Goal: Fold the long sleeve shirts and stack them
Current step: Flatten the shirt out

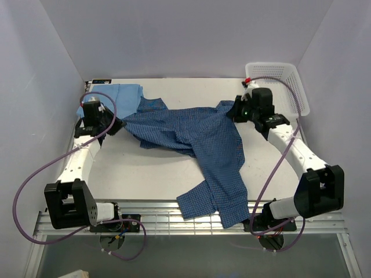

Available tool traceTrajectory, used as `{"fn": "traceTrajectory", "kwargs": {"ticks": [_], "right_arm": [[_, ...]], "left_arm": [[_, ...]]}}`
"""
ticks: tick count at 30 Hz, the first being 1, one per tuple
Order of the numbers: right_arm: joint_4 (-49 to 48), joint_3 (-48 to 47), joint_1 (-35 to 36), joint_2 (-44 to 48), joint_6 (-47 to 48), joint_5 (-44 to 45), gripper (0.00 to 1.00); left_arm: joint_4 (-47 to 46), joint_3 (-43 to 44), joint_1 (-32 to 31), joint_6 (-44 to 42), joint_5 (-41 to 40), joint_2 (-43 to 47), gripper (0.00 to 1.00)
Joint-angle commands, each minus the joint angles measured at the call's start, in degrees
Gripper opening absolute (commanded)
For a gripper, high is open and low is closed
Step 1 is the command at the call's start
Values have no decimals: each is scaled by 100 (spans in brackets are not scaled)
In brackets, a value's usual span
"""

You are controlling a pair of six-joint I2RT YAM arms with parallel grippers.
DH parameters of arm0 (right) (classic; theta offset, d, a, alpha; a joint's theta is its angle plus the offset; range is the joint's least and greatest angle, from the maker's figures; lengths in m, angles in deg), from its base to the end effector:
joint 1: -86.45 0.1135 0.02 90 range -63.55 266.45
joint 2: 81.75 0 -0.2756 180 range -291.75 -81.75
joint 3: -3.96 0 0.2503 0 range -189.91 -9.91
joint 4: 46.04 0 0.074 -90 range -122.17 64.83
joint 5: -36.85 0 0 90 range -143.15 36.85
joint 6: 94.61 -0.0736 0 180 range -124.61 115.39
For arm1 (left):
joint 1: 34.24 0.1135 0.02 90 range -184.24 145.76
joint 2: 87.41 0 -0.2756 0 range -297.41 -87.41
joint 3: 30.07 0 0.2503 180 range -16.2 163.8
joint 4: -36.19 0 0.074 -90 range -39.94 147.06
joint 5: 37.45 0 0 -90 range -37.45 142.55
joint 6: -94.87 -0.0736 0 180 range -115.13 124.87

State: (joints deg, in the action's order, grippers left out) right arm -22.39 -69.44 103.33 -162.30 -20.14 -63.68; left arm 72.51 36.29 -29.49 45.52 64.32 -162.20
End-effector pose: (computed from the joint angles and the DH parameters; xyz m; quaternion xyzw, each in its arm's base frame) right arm 0.3299 0.1142 0.2793 -0.0555 0.8652 0.2139 0.4500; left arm 0.2992 0.0098 0.2399 -0.3179 0.8623 -0.2080 0.3349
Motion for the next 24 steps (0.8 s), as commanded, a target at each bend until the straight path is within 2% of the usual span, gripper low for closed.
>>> {"fn": "traceTrajectory", "kwargs": {"ticks": [1, 4, 5, 6, 8, 9, 10, 11, 12, 13, 14, 15, 16, 17, 18, 20, 23, 24], "right_arm": [[-170, -1287, -273, 365, 533, 261, 8], [-126, -2516, -738, -29, 586, 86, 8], [-126, -2868, -948, -178, 569, 33, 8], [-134, -3254, -1055, -485, 647, -132, 8], [-143, -4537, -1300, -846, 700, -256, 8], [-152, -5055, -1397, -1300, 753, -588, 8], [-152, -6148, -1477, -1540, 675, -696, 8], [-187, -6707, -1608, -1803, 570, -749, 8], [-318, -7208, -1618, -2258, 342, -949, 8], [-554, -7744, -1827, -2411, 131, -1047, 8], [-1409, -7758, -2003, -2499, -193, -1109, 8], [-1966, -7636, -2135, -2518, -596, -1345, 8], [-2589, -7435, -2250, -2492, -1436, -1477, 8], [-3370, -7155, -2468, -2474, -1844, -1470, 8], [-3412, -7187, -2549, -2509, -2118, -1287, 8], [-3404, -7327, -2655, -2535, -2367, -1425, 8], [-3536, -6995, -2655, -2220, -2262, -2145, 8], [-3605, -6506, -2655, -1862, -2175, -2356, 8]], "left_arm": [[-320, 1077, -1, -267, -534, 246, 0], [-356, 2455, 34, -399, -588, -298, 0], [-304, 2877, 78, -495, -588, -813, 0], [-112, 3838, 113, -513, -579, -1080, 0], [-49, 4792, 262, -601, -325, -1851, 0], [-49, 5745, 306, -593, -272, -2091, 0], [-92, 6233, 359, -593, -167, -2337, 0], [-153, 6743, 438, -593, -1, -2591, 0], [-215, 7288, 491, -480, 88, -3159, 0], [-250, 8389, 561, -383, 297, -3435, 0], [-381, 8835, 736, -225, 848, -3690, 0], [-913, 9127, 833, 281, 1132, -3997, 0], [-1328, 9113, 939, 608, 1404, -4026, 0], [-2150, 8947, 1157, 994, 1738, -4009, 0], [-2575, 8789, 1255, 1642, 1906, -3974, 0], [-3079, 8464, 1431, 1999, 2293, -3895, 0], [-3107, 8139, 1441, 1904, 2987, -3685, 0], [-3098, 7911, 1441, 1816, 3215, -3536, 0]]}}
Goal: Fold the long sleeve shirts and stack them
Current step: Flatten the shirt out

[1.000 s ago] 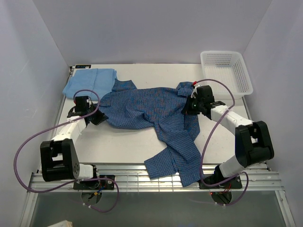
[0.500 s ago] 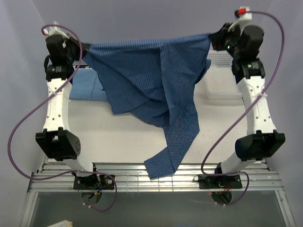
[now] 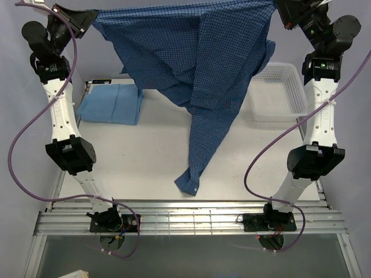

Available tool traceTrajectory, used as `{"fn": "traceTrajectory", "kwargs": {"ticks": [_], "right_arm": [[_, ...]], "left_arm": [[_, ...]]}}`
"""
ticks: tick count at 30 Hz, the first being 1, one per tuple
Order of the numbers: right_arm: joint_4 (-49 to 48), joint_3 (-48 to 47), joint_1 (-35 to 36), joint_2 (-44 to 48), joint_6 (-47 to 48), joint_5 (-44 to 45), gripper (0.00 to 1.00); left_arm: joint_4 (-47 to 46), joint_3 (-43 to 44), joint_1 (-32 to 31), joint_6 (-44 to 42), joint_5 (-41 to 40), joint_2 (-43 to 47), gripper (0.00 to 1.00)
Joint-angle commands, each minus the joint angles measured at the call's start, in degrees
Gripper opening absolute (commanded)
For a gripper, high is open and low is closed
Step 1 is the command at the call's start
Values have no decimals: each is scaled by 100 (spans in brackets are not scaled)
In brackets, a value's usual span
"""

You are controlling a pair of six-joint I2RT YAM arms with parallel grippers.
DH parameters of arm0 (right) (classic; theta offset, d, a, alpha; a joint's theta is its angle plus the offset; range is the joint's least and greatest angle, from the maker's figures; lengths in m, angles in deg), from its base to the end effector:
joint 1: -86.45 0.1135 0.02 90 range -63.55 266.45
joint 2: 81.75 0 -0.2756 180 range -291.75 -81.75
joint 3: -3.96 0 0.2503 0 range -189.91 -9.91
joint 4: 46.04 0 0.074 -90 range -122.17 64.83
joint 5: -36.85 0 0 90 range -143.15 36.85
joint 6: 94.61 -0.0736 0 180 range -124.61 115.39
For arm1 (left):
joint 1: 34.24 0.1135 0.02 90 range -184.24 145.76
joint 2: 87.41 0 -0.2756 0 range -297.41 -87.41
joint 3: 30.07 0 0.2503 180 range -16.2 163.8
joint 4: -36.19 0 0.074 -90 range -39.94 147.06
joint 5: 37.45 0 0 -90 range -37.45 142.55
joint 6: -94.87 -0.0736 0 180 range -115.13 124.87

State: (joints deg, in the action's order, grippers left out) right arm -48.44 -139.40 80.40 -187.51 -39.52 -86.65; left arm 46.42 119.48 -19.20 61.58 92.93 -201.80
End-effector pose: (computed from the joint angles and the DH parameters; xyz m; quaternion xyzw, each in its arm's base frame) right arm 0.3989 -0.0014 0.6185 -0.1031 0.4705 0.3342 0.8101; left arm 0.4531 0.0724 0.5635 -0.0600 0.5795 -0.4549 0.6735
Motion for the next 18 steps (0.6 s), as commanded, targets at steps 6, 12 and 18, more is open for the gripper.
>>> {"fn": "traceTrajectory", "kwargs": {"ticks": [6, 12, 18], "right_arm": [[-667, 2496, -363, 2231, 625, -508, 8], [747, 2297, -380, 3244, 1879, -54, 8], [1521, 2631, -380, 4685, 2981, 1327, 8]], "left_arm": [[-270, -3201, 411, -915, -3, 2445, 0], [1390, -2785, 420, -1775, -776, 3447, 0], [2077, -2731, 411, -2549, -2173, 4853, 0]]}}
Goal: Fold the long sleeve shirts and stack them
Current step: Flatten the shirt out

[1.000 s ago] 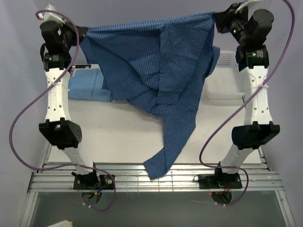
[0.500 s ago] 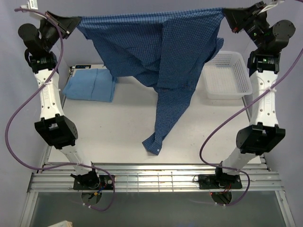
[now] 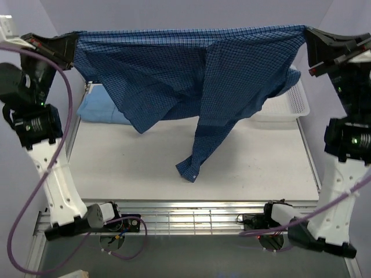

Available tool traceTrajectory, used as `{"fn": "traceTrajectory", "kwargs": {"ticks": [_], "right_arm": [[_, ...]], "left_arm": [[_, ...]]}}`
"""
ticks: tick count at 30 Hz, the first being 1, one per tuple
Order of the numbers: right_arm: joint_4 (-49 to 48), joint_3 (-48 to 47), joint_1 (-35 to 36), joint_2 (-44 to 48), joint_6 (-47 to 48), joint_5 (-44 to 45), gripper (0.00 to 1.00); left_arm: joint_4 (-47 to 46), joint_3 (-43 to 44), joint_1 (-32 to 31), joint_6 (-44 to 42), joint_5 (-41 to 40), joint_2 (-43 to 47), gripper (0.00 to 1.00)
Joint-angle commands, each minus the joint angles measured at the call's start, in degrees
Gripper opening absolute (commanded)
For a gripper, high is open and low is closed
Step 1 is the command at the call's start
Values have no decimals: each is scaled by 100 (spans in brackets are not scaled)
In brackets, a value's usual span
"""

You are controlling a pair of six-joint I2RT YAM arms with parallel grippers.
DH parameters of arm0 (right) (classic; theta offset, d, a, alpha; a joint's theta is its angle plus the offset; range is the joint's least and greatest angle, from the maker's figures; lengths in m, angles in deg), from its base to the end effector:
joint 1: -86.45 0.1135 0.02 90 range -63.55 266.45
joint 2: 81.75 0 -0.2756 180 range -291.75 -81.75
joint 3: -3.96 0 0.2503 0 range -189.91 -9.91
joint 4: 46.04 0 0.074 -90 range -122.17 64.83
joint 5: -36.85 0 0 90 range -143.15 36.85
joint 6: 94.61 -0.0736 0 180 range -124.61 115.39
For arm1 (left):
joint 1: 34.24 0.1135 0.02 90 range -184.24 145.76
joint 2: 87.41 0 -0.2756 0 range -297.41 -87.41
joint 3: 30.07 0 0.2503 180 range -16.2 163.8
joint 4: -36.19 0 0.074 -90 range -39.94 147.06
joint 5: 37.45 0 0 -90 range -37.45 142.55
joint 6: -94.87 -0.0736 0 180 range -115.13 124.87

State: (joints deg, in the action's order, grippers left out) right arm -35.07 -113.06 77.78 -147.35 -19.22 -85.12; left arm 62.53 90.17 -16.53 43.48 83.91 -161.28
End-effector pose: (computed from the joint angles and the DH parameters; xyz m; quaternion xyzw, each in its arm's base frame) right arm 0.1700 0.0135 0.6487 -0.1636 0.4450 0.1605 0.8657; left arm 0.2448 0.0380 0.6063 -0.0653 0.5912 -0.2955 0.7476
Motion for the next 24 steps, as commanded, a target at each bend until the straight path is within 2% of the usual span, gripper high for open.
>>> {"fn": "traceTrajectory", "kwargs": {"ticks": [1, 4, 7, 10, 11, 14, 17, 19, 20, 22, 23, 24], "right_arm": [[245, -3, -109, 785, 1117, 1271, 8], [455, 15, -109, 1058, 1206, 1561, 8], [474, 41, -109, 1006, 1250, 1895, 8], [579, 15, -109, 603, 1066, 1616, 8], [580, 23, -109, 323, 979, 1240, 8], [361, 330, -109, -327, 566, 336, 8], [-508, 1084, -74, -986, -207, -649, 8], [-852, 1742, 127, -1278, -263, -750, 8], [-722, 1885, 224, -1549, -148, -402, 8], [-511, 2053, 592, -1893, 429, -83, 8], [-354, 2115, 699, -2286, 563, 240, 8], [-230, 2080, 787, -2525, 686, 304, 8]], "left_arm": [[510, 192, 145, -784, -1464, 934, 0], [564, 200, 153, -978, -1878, 1198, 0], [598, 375, 153, -1075, -1843, 911, 0], [879, 657, 145, -988, -1712, 419, 0], [906, 622, 145, -917, -1703, 121, 0], [749, 70, 145, -812, -1616, -250, 0], [312, -895, 145, -697, -1054, -681, 0], [300, -1538, 145, -443, -1026, -1093, 0], [396, -1705, 145, -425, -1017, -1243, 0], [414, -2274, 145, -363, -1148, -1665, 13], [397, -2426, 145, -346, -1340, -1814, 57], [466, -2506, 145, -354, -1403, -1990, 85]]}}
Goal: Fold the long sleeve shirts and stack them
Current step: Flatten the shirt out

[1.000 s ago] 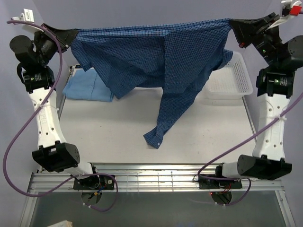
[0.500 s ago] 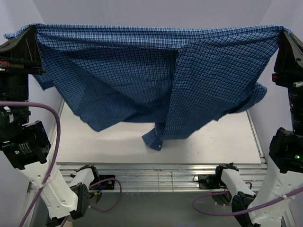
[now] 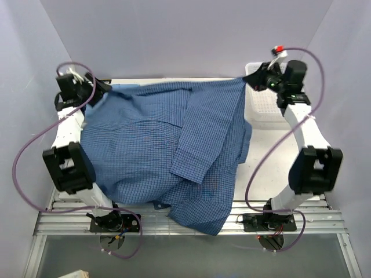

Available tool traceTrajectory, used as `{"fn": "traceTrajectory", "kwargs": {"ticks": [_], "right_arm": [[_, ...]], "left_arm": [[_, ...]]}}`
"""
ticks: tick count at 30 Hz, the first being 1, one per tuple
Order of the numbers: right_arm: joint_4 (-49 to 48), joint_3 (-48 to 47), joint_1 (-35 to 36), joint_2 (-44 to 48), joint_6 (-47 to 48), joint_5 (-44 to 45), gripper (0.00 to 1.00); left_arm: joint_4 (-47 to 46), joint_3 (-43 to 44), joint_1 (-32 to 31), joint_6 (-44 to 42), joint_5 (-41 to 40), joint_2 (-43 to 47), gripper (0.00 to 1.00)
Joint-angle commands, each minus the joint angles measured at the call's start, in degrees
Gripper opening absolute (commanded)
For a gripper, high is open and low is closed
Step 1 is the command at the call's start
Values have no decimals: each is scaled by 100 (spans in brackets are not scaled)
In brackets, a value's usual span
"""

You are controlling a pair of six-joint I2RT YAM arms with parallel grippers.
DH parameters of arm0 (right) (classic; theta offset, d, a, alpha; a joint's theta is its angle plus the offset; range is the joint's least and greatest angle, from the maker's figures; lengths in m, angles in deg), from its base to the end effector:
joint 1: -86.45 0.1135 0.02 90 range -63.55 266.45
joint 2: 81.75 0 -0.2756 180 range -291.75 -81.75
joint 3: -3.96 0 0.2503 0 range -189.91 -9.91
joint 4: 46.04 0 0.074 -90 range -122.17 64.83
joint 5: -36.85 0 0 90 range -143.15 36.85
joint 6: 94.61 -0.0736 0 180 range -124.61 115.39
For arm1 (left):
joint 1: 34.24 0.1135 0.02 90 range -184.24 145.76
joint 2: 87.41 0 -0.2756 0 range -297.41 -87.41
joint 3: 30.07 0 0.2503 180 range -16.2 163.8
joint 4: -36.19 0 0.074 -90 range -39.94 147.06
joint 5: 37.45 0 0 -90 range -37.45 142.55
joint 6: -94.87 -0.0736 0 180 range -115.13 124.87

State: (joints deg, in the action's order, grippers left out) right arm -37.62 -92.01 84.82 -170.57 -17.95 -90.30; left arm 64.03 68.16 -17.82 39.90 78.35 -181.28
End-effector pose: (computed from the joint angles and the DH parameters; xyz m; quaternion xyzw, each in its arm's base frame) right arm 0.3964 0.0332 0.4173 -0.1326 0.7009 0.2942 0.6361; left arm 0.4089 0.0871 0.3516 -0.2435 0.7874 -0.2707 0.4974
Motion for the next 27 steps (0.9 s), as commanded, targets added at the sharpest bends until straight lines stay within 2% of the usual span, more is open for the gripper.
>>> {"fn": "traceTrajectory", "kwargs": {"ticks": [1, 2, 3, 4, 6, 8, 11, 14, 20, 27], "right_arm": [[201, -138, 136, -450, 561, 893, 8], [455, -583, 136, -948, 552, 963, 11], [1136, -848, 145, -1162, 596, 1033, 16], [1387, -1077, 154, -1312, 631, 1173, 33], [1739, -1325, 154, -1454, 736, 1551, 55], [1793, -1230, 346, -1263, 885, 1832, 91], [2126, -870, 610, -902, 1201, 2193, 90], [2364, -229, 1058, -471, 1308, 2264, 90], [2698, 1344, 2314, 425, 1308, 2790, 90], [3585, 2356, 4053, 901, 1879, 3284, 90]], "left_arm": [[455, -219, 273, -31, -892, -366, 98], [848, -96, 282, -74, -928, -552, 98], [1061, 44, 274, -101, -989, -702, 98], [1228, 185, 273, -214, -1007, -869, 98], [1388, 222, 282, -277, -1138, -827, 98], [1397, -58, 273, -321, -1226, -521, 98], [1485, -619, 273, -330, -1271, -55, 98], [1494, -1121, 273, -286, -947, 419, 98], [1441, -2458, 98, -172, -94, 1089, 98], [1424, -3662, -377, -75, -66, 1608, 98]]}}
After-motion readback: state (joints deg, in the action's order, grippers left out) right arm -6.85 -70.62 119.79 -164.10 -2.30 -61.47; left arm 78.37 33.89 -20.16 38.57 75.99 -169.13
